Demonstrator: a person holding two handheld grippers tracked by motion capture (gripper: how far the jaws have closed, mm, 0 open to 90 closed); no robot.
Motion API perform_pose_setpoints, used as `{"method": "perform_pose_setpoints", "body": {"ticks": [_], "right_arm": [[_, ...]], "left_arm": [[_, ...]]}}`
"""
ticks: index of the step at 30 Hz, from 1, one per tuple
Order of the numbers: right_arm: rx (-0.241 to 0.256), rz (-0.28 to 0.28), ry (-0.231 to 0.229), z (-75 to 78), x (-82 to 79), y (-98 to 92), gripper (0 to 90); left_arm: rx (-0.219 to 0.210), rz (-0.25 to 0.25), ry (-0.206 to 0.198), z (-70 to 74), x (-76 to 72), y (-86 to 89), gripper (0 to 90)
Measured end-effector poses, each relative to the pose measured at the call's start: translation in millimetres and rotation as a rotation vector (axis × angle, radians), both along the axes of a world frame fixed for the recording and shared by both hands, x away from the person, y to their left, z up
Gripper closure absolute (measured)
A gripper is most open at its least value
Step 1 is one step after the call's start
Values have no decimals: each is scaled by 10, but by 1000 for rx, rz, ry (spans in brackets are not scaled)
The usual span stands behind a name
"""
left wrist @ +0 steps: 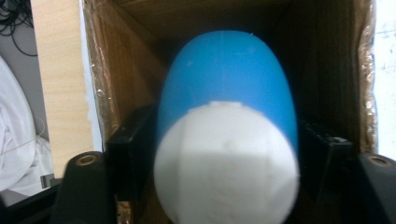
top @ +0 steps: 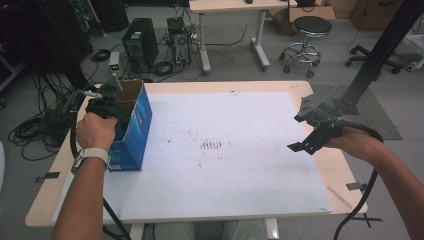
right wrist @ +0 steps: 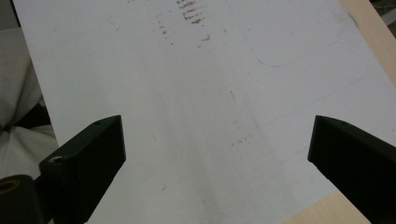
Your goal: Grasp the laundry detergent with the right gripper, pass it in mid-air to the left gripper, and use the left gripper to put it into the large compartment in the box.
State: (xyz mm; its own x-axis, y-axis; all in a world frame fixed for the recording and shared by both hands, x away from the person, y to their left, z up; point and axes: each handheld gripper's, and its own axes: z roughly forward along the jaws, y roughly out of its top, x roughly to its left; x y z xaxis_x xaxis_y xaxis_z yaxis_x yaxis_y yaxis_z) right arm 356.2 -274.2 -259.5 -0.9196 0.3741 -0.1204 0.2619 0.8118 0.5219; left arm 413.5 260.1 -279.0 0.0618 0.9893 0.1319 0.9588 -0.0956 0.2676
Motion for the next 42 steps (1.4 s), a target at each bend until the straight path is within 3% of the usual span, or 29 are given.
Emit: {"method": "perform_pose_setpoints", "body": {"ticks": [13,19,27,42], "right_arm": [[0,-3,-1,10,-29,-17,40],[1,-3,-7,48,-52,-15,40],[6,-1,-16,93,-81,-2,40],[12,-4,-31,173,-145,3,41]], "left_arm": [[-17,-2,-26,174,-40,20,283],[-19,-6,-37,344,-100,44,228],[-19,-60,-60,613,-215,26,179],[-46,-163,-101,859,-369,-202,108]]}}
